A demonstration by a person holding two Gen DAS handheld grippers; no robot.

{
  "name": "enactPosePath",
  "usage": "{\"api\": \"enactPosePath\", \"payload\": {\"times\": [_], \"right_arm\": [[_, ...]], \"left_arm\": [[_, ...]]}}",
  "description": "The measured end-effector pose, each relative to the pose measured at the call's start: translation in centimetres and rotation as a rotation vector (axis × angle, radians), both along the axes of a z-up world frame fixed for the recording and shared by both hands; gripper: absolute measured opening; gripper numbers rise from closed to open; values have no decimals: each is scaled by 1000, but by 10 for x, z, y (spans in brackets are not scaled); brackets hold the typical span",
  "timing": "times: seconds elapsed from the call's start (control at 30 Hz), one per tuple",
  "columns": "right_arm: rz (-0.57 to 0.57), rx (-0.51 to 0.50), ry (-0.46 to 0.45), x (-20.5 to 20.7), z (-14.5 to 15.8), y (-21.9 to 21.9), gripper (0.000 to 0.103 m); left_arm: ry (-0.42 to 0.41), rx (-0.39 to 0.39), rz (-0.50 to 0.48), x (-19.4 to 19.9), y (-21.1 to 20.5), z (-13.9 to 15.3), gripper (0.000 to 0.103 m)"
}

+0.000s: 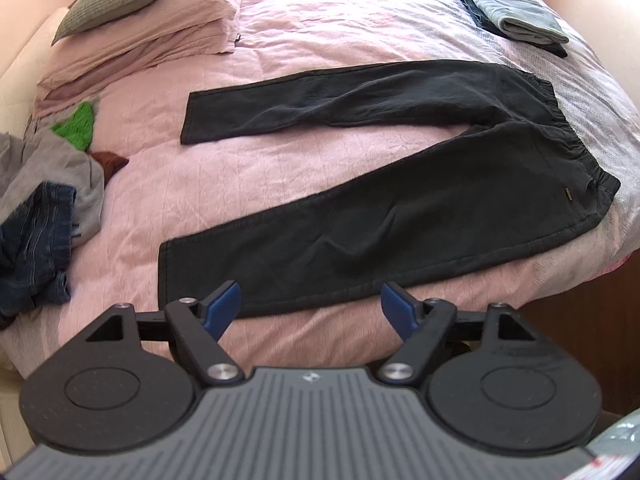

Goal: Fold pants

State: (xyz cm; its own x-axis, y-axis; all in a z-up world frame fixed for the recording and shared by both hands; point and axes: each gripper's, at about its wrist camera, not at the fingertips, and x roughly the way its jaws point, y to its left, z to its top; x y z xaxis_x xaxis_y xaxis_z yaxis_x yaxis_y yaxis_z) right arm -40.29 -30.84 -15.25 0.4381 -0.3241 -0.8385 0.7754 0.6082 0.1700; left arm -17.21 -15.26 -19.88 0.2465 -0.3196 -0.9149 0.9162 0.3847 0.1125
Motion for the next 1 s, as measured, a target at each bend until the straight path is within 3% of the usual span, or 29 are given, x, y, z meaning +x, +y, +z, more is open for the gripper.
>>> {"api": "enactPosePath", "payload": {"times": [0.2,0.4,0.67,0.8,1.0], "right_arm": [[1,-29,32,12,-10,-47,57],[49,-25,52,39,-38,-116,57],[167,-147,-90,76,-65,-216,57],[257,-33,-5,112,-112,-275,57],[314,64,36,163,-172,-363,56]], "left_arm": [[17,21,-9,1,-44,-13,78],[13,45,-3,7,-108,-28,81],[46,-123,-3,41,-191,-59,81],[36,-125,-63,62,-239,-95,80],[46,-82,-188,119,-308,-151,68]]}}
